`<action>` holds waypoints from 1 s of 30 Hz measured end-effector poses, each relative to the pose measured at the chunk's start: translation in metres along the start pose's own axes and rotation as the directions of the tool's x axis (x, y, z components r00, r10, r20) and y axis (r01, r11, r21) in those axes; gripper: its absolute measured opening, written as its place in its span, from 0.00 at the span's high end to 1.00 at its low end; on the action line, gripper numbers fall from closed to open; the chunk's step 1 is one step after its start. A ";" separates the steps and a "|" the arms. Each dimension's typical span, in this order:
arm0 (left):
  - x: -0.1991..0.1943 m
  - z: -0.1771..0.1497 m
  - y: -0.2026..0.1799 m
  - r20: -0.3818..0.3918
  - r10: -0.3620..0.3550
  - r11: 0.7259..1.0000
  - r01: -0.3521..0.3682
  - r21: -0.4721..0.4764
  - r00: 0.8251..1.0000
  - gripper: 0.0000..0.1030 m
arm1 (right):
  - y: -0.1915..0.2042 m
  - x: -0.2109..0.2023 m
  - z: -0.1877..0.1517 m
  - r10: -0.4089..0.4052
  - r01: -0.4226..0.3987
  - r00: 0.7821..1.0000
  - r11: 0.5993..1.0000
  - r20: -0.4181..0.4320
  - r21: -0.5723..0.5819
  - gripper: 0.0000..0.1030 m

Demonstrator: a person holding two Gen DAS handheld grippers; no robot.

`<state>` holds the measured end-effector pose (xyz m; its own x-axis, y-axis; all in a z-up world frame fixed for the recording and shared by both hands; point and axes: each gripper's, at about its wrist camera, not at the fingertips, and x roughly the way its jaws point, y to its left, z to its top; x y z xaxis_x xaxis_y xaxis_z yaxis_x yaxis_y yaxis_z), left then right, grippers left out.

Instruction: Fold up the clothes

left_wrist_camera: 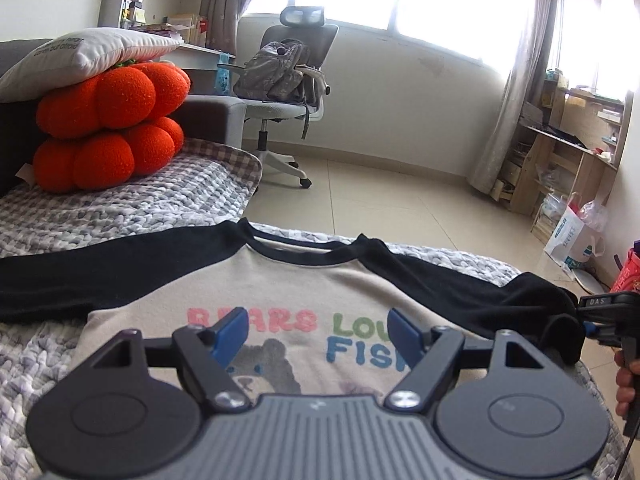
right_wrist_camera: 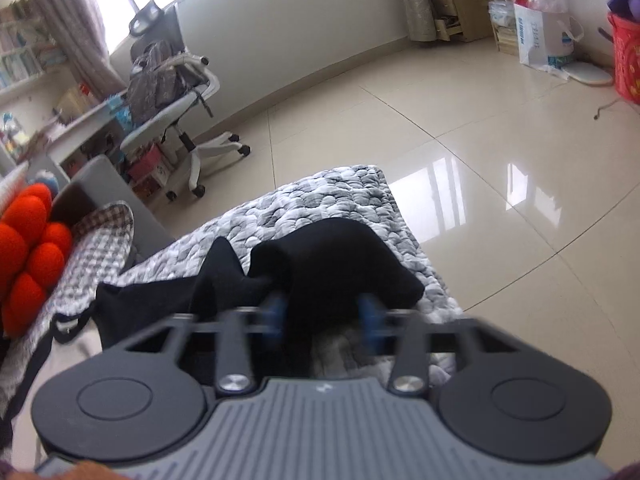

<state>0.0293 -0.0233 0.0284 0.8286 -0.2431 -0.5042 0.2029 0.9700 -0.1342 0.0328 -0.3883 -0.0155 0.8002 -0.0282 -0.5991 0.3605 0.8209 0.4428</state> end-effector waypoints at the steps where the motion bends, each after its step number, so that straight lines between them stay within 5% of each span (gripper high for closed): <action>1: 0.000 -0.001 0.000 -0.003 0.002 1.000 -0.002 0.001 1.000 0.25 | 0.000 -0.001 0.001 0.000 0.000 1.000 1.000 0.011 0.006 0.87; 14: 0.006 -0.004 -0.002 -0.040 -0.011 1.000 0.012 0.016 0.999 0.25 | -0.015 -0.073 0.037 -0.186 0.205 0.956 0.977 0.227 -0.063 0.89; 18: 0.007 -0.004 -0.003 -0.048 -0.019 1.000 0.020 0.011 0.999 0.25 | -0.049 -0.076 0.039 -0.274 0.282 0.938 0.959 0.211 -0.007 0.88; 22: 0.005 -0.005 -0.004 -0.045 -0.018 1.000 0.018 0.019 0.999 0.25 | -0.084 -0.068 0.033 -0.358 0.349 0.928 0.933 0.105 0.091 0.86; 26: 0.006 -0.004 -0.002 -0.044 -0.011 1.000 0.012 0.022 0.999 0.25 | -0.095 -0.072 0.032 -0.472 0.465 0.878 0.880 0.073 0.101 0.80; 29: 0.007 -0.004 -0.001 -0.046 -0.011 1.000 0.012 0.017 0.999 0.25 | -0.097 -0.075 0.030 -0.422 0.413 0.905 0.903 0.056 0.121 0.70; 30: 0.007 -0.004 -0.001 -0.046 -0.011 1.000 0.012 0.015 0.999 0.25 | -0.096 -0.075 0.029 -0.397 0.388 0.916 0.912 0.050 0.130 0.57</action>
<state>0.0332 -0.0265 0.0218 0.8014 -0.2544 -0.5414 0.2208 0.9670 -0.1274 -0.0480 -0.4821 0.0064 0.6139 -0.3801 -0.6918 0.7018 0.6640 0.2579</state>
